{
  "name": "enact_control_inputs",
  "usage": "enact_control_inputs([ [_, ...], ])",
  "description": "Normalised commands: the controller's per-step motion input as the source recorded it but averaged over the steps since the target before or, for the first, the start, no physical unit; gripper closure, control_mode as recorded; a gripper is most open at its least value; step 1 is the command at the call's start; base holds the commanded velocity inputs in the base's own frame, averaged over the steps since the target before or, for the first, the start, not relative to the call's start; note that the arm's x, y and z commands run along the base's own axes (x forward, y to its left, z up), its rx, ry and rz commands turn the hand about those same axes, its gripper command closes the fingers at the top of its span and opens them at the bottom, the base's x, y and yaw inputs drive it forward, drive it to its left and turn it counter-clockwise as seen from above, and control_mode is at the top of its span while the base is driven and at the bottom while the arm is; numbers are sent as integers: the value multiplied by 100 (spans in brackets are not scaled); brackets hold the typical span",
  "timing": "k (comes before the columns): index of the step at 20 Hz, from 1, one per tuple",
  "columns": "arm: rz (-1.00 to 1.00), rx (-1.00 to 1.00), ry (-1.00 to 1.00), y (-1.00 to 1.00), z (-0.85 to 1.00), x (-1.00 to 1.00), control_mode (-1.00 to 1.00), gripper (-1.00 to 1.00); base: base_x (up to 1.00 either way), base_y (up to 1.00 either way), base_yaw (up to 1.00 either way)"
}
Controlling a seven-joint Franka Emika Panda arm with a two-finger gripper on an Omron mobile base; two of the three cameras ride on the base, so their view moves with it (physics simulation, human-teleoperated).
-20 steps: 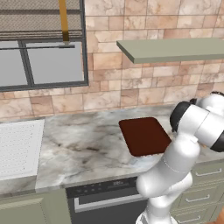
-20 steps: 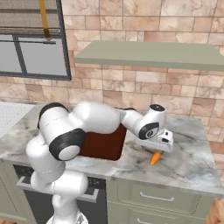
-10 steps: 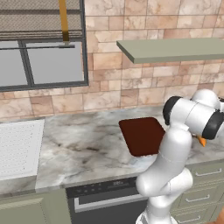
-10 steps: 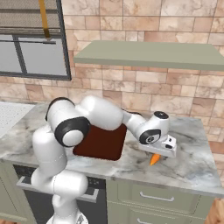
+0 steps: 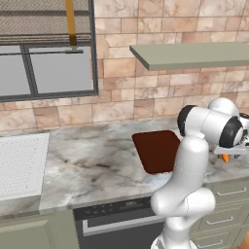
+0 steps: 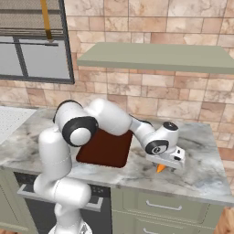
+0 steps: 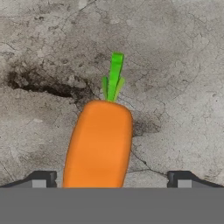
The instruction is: Place the two vegetables and bowl onto the tray for setting up a vegetable dip station.
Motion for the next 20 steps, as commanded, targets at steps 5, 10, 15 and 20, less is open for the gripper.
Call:
enact_control_inputs([
  [5,0,0,0,0,0,0,-100,-100,0,0,0],
  [10,0,0,0,0,0,0,-100,-100,0,0,0],
  [15,0,0,0,0,0,0,-100,100,0,0,0],
  [20,0,0,0,0,0,0,-100,100,0,0,0],
])
